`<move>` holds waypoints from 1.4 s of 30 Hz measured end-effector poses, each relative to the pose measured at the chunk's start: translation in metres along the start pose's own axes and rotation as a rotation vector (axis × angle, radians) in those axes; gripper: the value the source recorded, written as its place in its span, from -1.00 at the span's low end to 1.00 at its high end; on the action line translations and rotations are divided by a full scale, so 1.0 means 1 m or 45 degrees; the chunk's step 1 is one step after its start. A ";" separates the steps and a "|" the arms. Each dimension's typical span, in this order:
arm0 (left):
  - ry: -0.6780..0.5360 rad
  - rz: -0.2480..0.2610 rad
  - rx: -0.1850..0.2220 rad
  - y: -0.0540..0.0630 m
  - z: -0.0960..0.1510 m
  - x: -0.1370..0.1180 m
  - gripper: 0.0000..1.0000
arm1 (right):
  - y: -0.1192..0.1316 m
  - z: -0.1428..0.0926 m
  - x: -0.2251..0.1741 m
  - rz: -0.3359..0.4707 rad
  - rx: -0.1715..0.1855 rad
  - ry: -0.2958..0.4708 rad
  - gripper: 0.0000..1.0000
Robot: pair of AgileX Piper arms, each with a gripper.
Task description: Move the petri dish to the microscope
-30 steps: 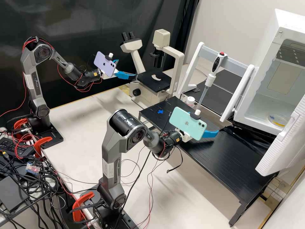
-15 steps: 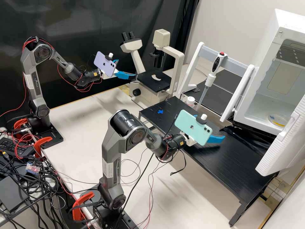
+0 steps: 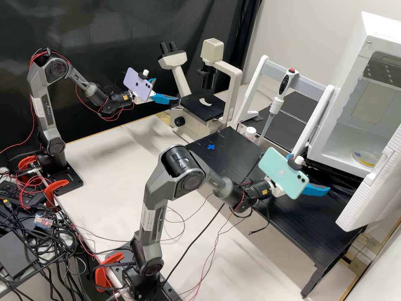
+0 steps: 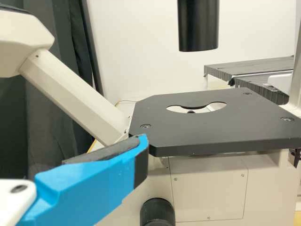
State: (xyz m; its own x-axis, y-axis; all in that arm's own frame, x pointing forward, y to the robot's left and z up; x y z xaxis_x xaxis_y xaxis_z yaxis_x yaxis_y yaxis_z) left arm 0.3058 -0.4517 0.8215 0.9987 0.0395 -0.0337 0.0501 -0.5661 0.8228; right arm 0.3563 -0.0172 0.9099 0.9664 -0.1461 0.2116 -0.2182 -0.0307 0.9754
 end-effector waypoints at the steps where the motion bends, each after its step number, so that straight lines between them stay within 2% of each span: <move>1: 0.000 0.000 0.000 0.000 0.000 0.000 1.00 | 0.003 0.000 0.004 0.018 0.013 -0.006 1.00; 7: 0.000 0.000 0.000 0.000 0.000 0.000 1.00 | 0.015 -0.002 0.033 0.071 0.034 -0.041 1.00; 14: 0.000 0.000 0.000 0.000 0.000 0.000 1.00 | 0.028 -0.005 0.063 0.108 0.013 -0.057 1.00; 23: 0.000 0.000 0.000 0.000 0.000 0.000 1.00 | 0.040 -0.010 0.108 0.144 0.041 -0.081 1.00; 27: 0.000 0.000 0.000 0.000 0.000 0.000 1.00 | 0.038 -0.014 0.129 0.120 0.065 -0.100 1.00; 31: 0.000 0.000 0.000 0.000 0.000 0.000 1.00 | 0.031 -0.018 0.148 0.082 0.066 -0.097 1.00; 39: 0.000 0.000 0.000 0.000 0.000 0.000 1.00 | 0.011 -0.023 0.180 0.007 0.012 -0.132 1.00; 42: 0.000 0.000 0.000 0.000 0.000 0.000 1.00 | 0.009 -0.023 0.185 0.014 0.010 -0.134 1.00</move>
State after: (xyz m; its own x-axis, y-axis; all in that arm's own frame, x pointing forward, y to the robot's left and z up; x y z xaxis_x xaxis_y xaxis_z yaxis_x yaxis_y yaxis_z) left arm 0.3058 -0.4517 0.8215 0.9987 0.0395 -0.0337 0.0501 -0.5661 0.8228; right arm 0.5363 -0.0217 0.9596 0.9444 -0.2493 0.2146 -0.2304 -0.0358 0.9724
